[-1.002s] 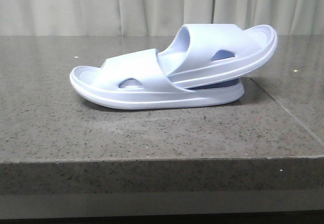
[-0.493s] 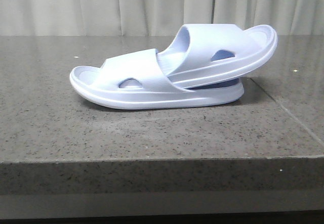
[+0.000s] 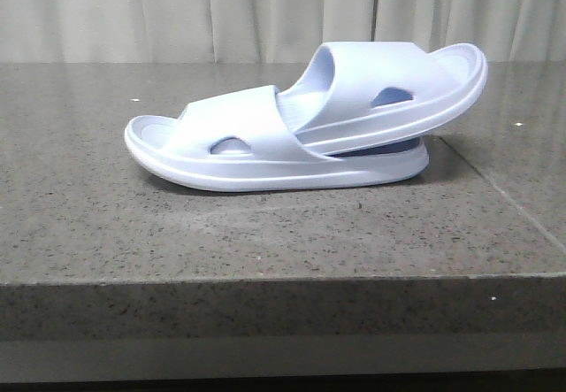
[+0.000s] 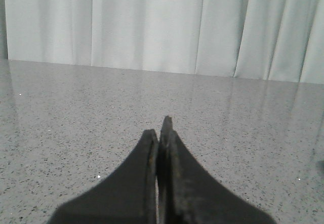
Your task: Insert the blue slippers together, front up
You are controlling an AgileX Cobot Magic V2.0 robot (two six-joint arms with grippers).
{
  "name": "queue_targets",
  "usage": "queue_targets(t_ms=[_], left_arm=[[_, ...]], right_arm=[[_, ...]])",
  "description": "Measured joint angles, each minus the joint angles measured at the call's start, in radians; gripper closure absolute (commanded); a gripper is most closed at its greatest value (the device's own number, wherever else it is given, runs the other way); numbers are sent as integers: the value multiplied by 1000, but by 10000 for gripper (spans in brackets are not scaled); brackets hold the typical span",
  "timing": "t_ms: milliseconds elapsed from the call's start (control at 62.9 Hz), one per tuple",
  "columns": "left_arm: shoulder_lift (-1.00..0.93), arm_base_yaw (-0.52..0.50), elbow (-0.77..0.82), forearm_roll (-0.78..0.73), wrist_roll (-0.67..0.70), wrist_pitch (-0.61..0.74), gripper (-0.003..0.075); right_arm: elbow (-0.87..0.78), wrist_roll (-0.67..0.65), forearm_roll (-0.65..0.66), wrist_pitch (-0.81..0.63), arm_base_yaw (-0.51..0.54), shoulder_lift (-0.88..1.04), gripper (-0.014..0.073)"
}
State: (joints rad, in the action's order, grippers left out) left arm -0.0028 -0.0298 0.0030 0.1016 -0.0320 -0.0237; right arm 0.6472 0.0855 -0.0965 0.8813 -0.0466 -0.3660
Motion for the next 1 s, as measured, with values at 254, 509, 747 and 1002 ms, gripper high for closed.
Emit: queue_targets(t_ms=[254,509,747,1002], left_arm=[[0,0,0,0,0,0,741],[0,0,0,0,2,0,741],[0,0,0,0,2,0,741],[0,0,0,0,2,0,741]], right_arm=[[-377,3,4,-459,0,225,712],[-630,3,4,-710,0,349,712],[-672,3,4,-791,0,376,712],[-672,3,4,-798,0,376,712]])
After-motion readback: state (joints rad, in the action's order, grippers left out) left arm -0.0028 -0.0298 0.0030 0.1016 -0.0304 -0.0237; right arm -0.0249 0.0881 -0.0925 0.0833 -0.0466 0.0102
